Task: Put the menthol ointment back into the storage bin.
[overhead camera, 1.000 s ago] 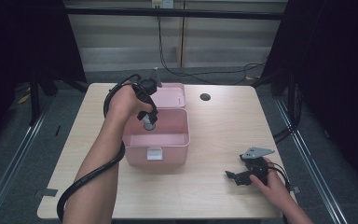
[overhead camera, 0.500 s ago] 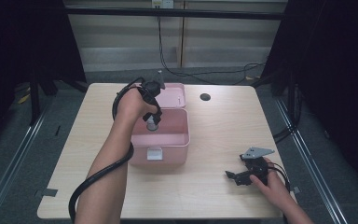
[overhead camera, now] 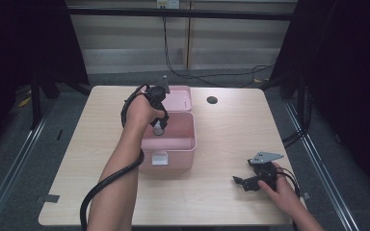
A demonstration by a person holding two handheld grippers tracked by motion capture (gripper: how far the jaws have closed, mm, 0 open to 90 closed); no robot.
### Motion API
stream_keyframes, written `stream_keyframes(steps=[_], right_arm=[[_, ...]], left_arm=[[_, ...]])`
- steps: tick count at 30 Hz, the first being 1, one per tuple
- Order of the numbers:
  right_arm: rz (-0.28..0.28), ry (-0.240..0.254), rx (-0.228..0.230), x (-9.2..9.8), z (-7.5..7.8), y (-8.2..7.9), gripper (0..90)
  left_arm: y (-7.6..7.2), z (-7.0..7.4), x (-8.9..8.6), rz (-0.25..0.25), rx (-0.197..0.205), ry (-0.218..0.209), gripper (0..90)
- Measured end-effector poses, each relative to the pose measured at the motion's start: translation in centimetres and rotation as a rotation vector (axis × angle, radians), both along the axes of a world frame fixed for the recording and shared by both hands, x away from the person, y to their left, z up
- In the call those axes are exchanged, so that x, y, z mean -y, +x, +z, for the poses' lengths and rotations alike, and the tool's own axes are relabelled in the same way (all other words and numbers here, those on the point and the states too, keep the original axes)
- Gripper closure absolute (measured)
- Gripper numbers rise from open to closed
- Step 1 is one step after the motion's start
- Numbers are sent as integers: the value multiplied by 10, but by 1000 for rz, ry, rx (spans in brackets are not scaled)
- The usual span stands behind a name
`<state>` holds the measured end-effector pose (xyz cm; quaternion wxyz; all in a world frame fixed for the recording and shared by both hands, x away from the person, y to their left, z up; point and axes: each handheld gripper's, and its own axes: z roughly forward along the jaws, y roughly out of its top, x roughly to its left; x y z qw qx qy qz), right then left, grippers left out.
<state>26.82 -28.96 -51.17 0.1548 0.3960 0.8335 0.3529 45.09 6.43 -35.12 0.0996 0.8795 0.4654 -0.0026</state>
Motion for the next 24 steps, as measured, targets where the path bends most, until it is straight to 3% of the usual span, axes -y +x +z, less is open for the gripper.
stream_keyframes(steps=[11,24], right_arm=[[-1,1,1,0,0,0,68],[-1,2,1,0,0,0,68]], left_arm=[[8,-15,-3,77,-17,-20,501],[13,-25,-2,135,2,-24,501]])
